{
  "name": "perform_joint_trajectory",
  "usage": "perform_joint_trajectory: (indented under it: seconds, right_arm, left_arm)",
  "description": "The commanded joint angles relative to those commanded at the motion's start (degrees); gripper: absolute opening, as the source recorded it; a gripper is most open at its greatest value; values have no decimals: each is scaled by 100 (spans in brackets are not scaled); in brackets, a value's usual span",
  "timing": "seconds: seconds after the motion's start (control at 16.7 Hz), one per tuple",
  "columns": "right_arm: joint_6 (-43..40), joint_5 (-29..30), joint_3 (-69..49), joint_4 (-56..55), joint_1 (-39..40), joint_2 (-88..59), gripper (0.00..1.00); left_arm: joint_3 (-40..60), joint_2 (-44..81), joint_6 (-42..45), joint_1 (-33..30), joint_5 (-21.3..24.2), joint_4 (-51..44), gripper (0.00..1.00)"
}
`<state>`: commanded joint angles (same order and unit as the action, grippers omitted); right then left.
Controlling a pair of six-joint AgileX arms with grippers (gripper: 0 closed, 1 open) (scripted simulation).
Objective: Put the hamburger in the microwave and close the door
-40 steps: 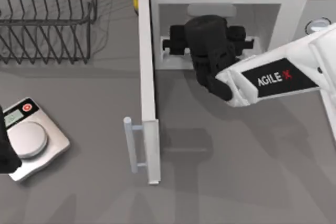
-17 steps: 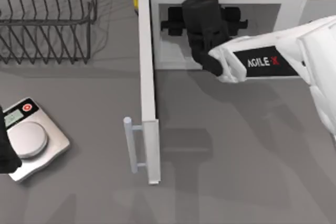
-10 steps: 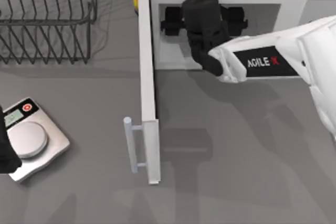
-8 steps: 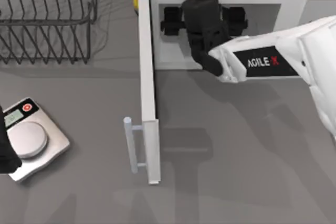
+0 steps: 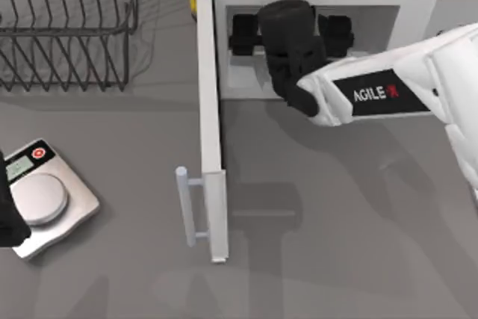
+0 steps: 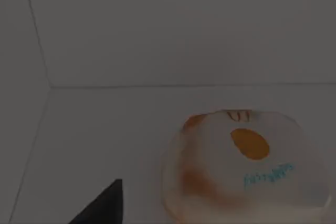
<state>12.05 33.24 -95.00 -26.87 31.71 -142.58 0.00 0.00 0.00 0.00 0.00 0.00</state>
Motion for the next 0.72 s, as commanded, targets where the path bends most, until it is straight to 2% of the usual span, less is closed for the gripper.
perform_joint_trajectory:
  seconds: [0.18,0.54,0.72]
  right_arm:
    - [180,300,922,-332,321,488,100]
    - [615,1010,3499,-1093,1125,1646,100]
    - [779,1283,4209,-1401,1431,2075,100]
  left_arm:
    - [0,0,0,0,0,0,100]
    - [0,0,0,0,0,0,100]
    - [0,0,0,0,0,0,100]
